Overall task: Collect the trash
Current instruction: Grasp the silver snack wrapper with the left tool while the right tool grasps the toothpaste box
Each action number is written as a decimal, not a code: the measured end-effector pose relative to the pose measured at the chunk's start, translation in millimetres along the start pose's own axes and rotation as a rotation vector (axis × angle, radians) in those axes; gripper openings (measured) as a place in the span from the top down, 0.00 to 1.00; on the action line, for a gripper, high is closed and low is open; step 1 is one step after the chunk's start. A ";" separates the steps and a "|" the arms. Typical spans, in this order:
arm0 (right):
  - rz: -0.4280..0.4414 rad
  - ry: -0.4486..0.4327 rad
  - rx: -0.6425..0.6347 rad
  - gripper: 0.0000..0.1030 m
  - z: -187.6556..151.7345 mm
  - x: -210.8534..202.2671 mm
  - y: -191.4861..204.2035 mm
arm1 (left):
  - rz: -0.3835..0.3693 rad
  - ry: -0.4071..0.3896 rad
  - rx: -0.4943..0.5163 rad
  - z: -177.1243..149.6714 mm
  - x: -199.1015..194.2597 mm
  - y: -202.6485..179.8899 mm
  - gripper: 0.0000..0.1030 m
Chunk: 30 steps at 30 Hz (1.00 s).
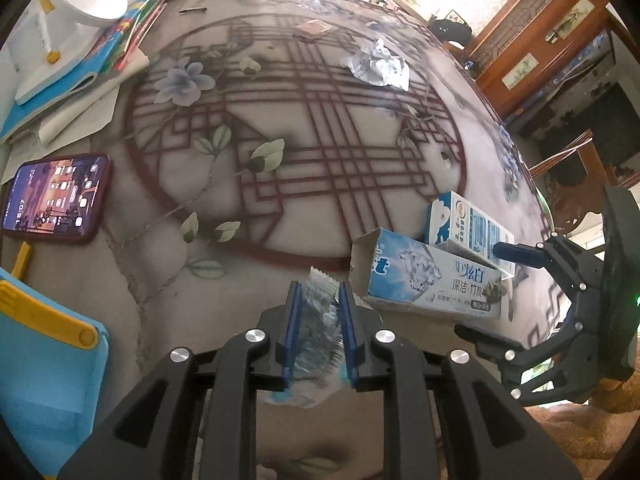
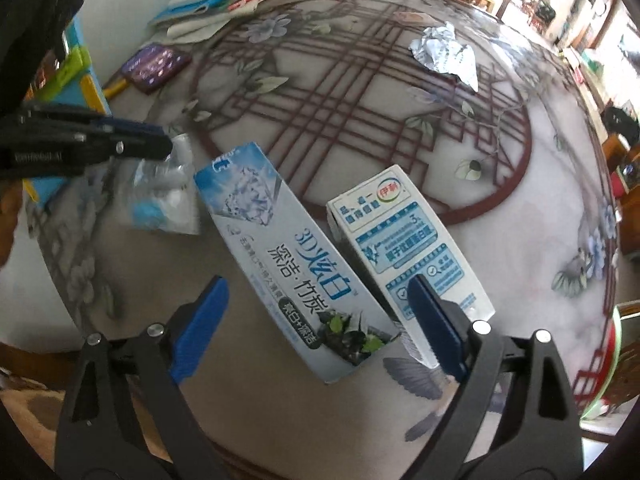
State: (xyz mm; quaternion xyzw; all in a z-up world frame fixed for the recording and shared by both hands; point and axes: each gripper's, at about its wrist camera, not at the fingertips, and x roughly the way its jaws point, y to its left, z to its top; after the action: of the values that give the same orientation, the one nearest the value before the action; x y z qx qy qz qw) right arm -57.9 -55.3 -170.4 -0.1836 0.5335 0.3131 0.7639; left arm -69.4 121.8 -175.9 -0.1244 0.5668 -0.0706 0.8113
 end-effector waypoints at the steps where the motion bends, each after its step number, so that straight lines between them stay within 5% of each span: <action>1: -0.003 0.008 -0.014 0.13 -0.5 -0.1 1.5 | 0.002 -0.001 -0.001 0.1 0.2 -0.2 0.79; 7: 0.163 0.021 0.026 0.11 -2.2 -5.8 2.8 | 0.008 -0.010 -0.017 1.3 -1.0 2.9 0.64; 14: 0.174 0.054 0.150 0.05 -0.4 2.7 -13.6 | -0.015 -0.025 0.000 1.5 -6.0 1.3 0.51; 19: 0.179 0.062 0.159 0.05 1.7 3.4 -16.6 | -0.015 0.007 0.132 -6.4 -9.3 -11.3 0.39; 30: 0.158 0.078 0.123 0.05 6.6 8.7 -18.1 | -0.005 0.099 0.269 -20.8 11.7 -29.1 0.40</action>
State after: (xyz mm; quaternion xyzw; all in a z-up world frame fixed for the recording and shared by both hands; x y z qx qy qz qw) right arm -39.0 -62.1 -177.0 -0.1058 0.5939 0.3315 0.7254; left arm -84.0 88.3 -185.0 -0.0124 0.5911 -0.1539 0.7917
